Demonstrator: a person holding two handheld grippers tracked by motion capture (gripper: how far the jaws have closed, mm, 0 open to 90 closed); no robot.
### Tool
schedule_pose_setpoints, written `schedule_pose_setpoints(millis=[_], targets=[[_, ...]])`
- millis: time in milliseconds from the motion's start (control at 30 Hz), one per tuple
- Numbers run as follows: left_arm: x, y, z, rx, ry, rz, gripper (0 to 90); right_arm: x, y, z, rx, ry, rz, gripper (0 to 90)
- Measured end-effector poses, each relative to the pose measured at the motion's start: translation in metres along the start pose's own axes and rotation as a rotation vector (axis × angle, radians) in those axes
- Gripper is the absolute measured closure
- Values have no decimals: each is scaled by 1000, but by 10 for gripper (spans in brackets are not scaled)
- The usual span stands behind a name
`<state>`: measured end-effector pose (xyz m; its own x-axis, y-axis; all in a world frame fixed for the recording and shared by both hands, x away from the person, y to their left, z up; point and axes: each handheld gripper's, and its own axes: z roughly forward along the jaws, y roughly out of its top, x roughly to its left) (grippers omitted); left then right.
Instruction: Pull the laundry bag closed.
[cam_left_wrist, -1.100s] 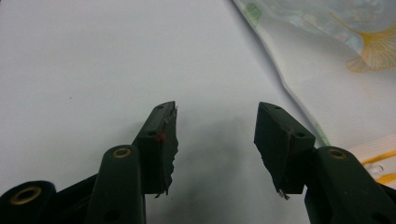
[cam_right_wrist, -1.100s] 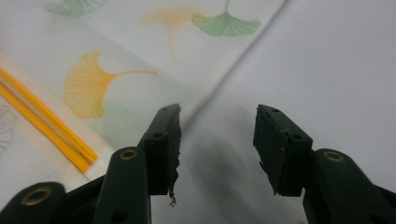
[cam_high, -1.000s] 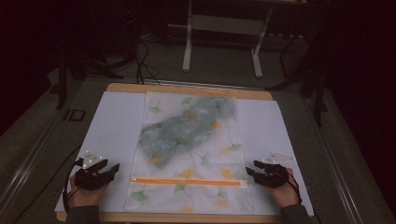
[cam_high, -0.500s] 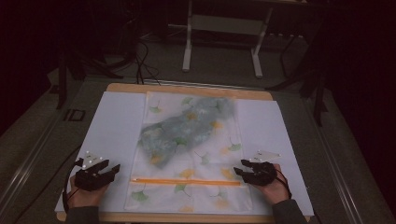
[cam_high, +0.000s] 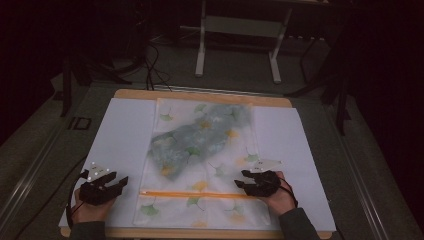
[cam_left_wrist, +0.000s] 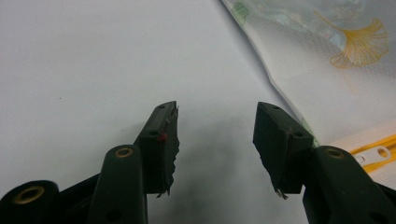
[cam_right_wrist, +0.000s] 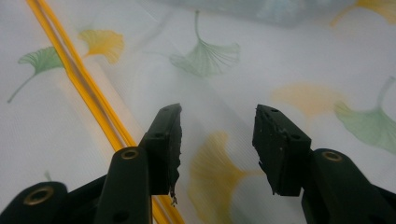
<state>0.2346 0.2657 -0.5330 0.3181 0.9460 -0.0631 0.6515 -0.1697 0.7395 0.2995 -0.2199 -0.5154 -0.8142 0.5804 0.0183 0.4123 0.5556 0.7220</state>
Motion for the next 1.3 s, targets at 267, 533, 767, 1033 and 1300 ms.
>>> schedule_pose_setpoints(millis=[267, 533, 767, 1033, 1300], targets=[[0, 0, 0, 0, -4, 4, 504, 15, 18, 17, 22, 38, -66, 506], [0, 1, -2, -8, -12, -1, 505, 26, 34, 31, 29, 69, -108, 496], [-1, 1, -2, -9, -15, 2, 505, 34, 43, 41, 39, 97, -137, 487], [-1, 1, -2, -10, -17, 4, 504, 44, 53, 55, 55, 135, -170, 502], [-1, 1, -3, -7, -23, 6, 504, 57, 62, 70, 63, 167, -212, 526]])
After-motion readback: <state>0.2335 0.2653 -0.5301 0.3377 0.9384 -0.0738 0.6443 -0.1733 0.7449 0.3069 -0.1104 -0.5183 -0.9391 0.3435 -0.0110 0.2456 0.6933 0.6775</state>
